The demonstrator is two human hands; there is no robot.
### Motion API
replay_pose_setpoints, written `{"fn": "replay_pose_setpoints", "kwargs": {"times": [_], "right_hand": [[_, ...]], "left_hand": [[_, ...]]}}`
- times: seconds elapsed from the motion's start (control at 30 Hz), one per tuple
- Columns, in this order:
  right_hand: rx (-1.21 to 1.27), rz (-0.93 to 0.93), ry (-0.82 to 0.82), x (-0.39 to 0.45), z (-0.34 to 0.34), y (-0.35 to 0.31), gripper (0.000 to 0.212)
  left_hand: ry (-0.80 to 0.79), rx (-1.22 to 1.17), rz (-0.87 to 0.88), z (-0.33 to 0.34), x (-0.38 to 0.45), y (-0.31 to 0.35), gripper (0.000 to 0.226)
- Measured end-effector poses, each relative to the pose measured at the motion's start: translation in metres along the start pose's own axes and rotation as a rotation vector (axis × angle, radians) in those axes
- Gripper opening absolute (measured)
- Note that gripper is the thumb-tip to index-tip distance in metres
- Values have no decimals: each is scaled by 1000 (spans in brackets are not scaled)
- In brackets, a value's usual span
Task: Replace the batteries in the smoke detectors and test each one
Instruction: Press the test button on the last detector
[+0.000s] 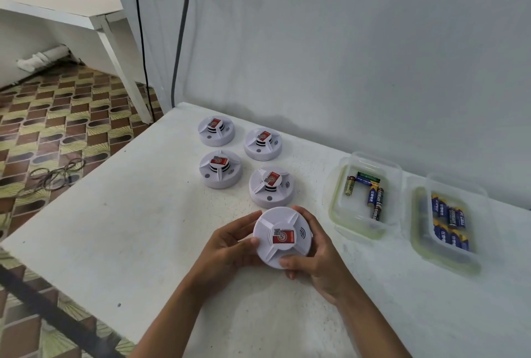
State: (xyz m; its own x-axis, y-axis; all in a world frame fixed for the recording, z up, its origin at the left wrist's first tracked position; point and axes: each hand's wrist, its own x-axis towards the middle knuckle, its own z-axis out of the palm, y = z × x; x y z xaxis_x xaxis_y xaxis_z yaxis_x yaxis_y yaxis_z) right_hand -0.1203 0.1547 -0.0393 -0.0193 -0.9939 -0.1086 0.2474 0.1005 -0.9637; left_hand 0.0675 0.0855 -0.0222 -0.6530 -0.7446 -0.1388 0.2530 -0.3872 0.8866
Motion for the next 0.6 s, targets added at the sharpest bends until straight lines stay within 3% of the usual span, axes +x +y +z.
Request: {"fn": "replay_pose_setpoints", "kwargs": {"times": [0.6], "right_hand": [[-37, 23, -3, -1, -2, 2, 85]], "left_hand": [[-7, 22, 32, 5, -6, 2, 49]]}}
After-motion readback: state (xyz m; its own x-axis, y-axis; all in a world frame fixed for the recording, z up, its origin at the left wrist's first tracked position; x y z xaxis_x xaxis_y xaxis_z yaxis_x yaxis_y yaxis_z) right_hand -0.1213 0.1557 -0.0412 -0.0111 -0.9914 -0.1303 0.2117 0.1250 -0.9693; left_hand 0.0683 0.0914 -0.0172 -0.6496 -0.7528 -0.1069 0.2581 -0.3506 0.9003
